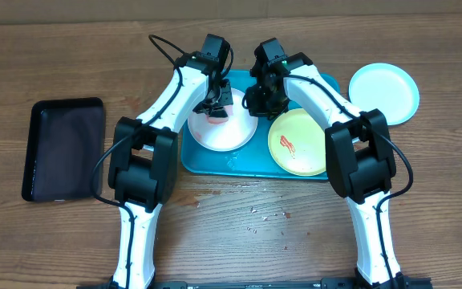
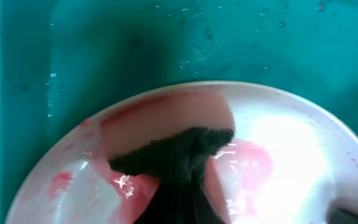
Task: Clean dirty plates on tray and stack at the side
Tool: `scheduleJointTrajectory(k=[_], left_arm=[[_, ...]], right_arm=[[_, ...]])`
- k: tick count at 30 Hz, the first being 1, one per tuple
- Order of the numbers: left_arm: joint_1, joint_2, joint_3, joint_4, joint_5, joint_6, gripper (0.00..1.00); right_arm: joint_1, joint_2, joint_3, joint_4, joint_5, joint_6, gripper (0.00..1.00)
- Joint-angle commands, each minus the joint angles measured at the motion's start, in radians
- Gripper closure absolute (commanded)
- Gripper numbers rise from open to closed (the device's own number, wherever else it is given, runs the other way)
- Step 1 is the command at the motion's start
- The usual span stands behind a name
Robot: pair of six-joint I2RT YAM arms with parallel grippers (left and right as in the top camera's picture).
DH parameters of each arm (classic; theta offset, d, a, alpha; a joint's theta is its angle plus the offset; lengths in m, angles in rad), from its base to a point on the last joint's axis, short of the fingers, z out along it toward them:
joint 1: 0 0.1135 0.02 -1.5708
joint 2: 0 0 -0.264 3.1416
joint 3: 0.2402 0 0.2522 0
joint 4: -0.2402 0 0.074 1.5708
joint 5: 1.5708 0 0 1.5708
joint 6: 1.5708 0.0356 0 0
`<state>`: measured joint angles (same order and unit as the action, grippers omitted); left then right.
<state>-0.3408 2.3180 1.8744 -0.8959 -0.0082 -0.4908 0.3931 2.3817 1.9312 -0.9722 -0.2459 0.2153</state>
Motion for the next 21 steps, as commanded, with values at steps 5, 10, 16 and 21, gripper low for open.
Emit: scheduleJointTrajectory(k=[5,10,16,21], left_arm=[[0.018,0.053,-0.005,-0.158,-0.425,-0.007,0.96],[0.02,0.043,0.074,-0.252,-0.547,-0.041,0.96],[0.021,0.032,0.245,-0.381,-0.496,-0.123,0.96],[0.049,-0.034,0.336,-0.427,-0.333,-0.126,0.96]], right_arm=[[-0.002,0.017,-0.021,0.003,0.035,-0.006,0.92],[-0.002,0.017,-0.021,0.002,0.035,-0.006,0.92],[-0.002,0.017,-0.021,0.002,0.035,-0.006,0.96],[-0.002,0.014,-0.004,-0.02,0.035,-0.006,0.96]])
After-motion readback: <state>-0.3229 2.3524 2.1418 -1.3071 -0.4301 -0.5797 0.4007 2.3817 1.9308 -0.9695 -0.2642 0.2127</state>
